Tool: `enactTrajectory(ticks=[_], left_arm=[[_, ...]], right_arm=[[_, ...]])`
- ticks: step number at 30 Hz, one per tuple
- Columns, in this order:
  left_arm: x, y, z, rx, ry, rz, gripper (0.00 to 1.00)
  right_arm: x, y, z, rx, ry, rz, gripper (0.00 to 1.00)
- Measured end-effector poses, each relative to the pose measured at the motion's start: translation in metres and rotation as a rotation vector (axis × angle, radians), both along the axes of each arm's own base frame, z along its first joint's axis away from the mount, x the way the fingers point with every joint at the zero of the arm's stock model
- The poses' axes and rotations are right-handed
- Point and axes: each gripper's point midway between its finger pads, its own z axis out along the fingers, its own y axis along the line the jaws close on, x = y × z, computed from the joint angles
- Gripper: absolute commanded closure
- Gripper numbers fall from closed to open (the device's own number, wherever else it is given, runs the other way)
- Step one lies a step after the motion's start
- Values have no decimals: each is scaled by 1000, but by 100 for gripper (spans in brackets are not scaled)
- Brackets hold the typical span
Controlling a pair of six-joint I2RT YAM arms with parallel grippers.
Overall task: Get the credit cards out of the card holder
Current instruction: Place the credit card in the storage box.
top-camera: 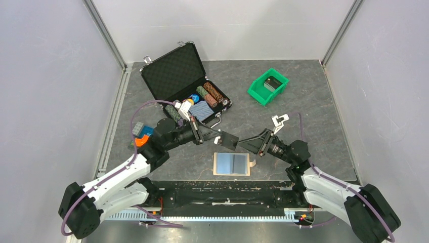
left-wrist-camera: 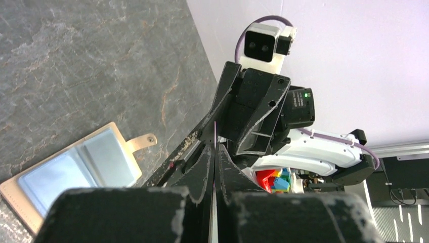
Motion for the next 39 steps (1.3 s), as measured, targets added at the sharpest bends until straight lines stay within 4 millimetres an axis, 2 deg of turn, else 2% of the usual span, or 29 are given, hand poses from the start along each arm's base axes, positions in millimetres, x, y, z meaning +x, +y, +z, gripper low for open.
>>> enactTrajectory(ticks=[6, 9, 13, 17, 19, 20, 23, 28, 30, 35, 39], left_arm=[[5, -1, 10, -37, -19, 18, 98], [7, -3, 11, -45, -20, 18, 98], [8, -5, 11, -54, -14, 19, 98], [11, -4, 11, -56, -18, 32, 92], [12, -3, 10, -54, -17, 41, 81], [13, -3, 10, -54, -18, 45, 68], [14, -2, 7, -45, -12, 50, 45], [11, 0, -4, -3, 15, 50, 15], [9, 2, -12, 30, 28, 49, 1], [7, 12, -22, 141, 23, 59, 0], [7, 24, -26, 250, -13, 72, 0]], right_arm=[[5, 0, 11, 58, 12, -17, 63], [7, 1, 10, 65, 25, -20, 73], [8, 3, 8, 71, 45, -21, 98], [11, 2, 13, 89, 46, -37, 100], [12, 1, 15, 98, 41, -46, 100], [12, 1, 16, 100, 39, -49, 100], [13, 0, 18, 108, 34, -55, 100], [15, -2, 20, 113, 29, -72, 100], [18, -4, 20, 111, 28, -86, 100], [37, -13, 13, 56, 48, -153, 100], [65, -23, 17, -7, 52, -233, 100]])
